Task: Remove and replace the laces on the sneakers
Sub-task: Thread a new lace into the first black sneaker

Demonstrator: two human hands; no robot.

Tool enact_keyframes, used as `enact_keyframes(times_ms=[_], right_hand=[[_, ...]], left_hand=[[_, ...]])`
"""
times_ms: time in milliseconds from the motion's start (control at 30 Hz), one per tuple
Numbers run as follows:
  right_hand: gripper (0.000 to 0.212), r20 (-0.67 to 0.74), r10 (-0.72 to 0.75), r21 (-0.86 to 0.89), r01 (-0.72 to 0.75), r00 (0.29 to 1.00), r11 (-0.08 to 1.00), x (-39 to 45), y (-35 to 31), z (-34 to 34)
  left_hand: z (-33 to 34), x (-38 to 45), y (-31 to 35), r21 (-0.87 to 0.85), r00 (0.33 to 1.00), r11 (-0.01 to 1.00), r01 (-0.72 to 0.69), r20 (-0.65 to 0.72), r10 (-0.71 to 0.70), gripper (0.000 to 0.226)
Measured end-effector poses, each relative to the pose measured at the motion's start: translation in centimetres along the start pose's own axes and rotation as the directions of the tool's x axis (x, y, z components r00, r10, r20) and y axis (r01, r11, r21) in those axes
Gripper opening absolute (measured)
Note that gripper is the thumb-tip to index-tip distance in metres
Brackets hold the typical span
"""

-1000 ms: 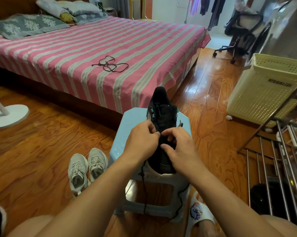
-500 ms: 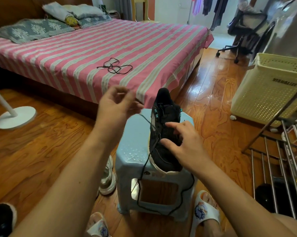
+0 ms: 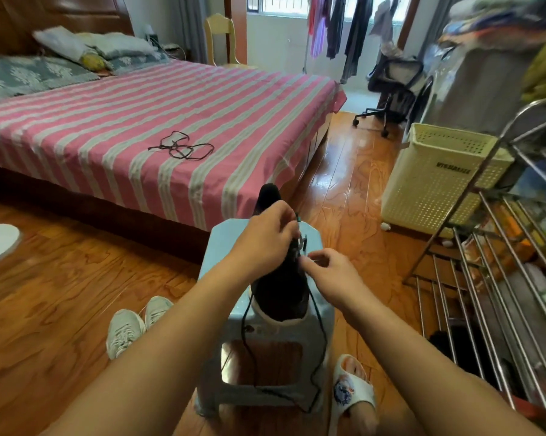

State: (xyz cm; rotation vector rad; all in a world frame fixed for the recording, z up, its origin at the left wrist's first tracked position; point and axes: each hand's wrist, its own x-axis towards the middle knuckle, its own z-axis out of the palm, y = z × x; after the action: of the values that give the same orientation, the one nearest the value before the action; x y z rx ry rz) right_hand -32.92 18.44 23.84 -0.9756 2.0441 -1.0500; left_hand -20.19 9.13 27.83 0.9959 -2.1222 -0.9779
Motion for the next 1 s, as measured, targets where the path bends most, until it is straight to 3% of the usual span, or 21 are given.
enact_keyframes(times_ms=[67, 133, 233, 300, 433, 633, 700, 800, 900, 1000], right_hand=[[0.033, -0.039, 0.031, 0.053, -0.029, 0.999, 0.998, 1.5, -1.3, 0.8], [0.03, -0.024, 0.078, 0.072, -0.076, 0.997, 0.995, 2.8, -1.7, 1.8], [0.021, -0.043, 0.118, 0.182, -0.108, 0.992, 0.977, 4.2, -0.4, 2.6], [0.015, -0.057, 0.137, 0.273, -0.117, 0.989, 0.955, 4.3, 0.1, 2.3], [0.007, -0.042, 0.092, 0.416, -0.066, 0.995, 0.907, 2.9, -3.0, 0.9], [0.023, 0.003, -0.18, 0.594, 0.143, 0.984, 0.792, 2.7, -11.3, -3.5], [0.03, -0.025, -0.265, 0.49, 0.243, 0.964, 0.837, 2.1, -13.4, -4.9], [0.038, 0.023, -0.365, 0.339, 0.336, 0.931, 0.879, 1.6, -14.7, -5.5], [0.044, 0.064, -0.372, 0.353, 0.328, 0.926, 0.877, 1.8, -15.1, -5.8], [0.047, 0.114, -0.418, 0.341, 0.359, 0.901, 0.868, 2.3, -16.0, -6.8]], left_hand=[[-0.2, 1.3, 2.1, -0.097, 0.997, 0.995, 0.018, -0.073, -0.025, 0.015], [-2.0, 2.5, 4.6, -0.341, 0.983, 0.94, 0.022, -0.164, -0.082, 0.008], [-6.7, 4.3, 8.0, -0.525, 0.96, 0.848, -0.076, -0.269, -0.081, 0.003], [-9.1, 5.3, 9.1, -0.534, 0.967, 0.841, -0.085, -0.248, -0.06, 0.003], [-10.2, 5.4, 9.7, -0.485, 0.99, 0.871, 0.079, -0.063, -0.125, 0.003], [-10.0, 4.4, 8.4, -0.68, 0.963, 0.7, 0.218, 0.034, -0.267, 0.012], [-10.0, 4.3, 8.6, -0.689, 0.964, 0.69, 0.223, 0.05, -0.261, 0.012], [-9.5, 4.0, 9.5, -0.608, 0.979, 0.774, 0.177, 0.029, -0.202, 0.014], [-8.5, 3.7, 10.5, -0.503, 0.992, 0.858, 0.102, -0.014, -0.127, 0.011], [-7.6, 3.6, 11.2, -0.496, 0.997, 0.867, 0.054, -0.022, -0.075, 0.012]])
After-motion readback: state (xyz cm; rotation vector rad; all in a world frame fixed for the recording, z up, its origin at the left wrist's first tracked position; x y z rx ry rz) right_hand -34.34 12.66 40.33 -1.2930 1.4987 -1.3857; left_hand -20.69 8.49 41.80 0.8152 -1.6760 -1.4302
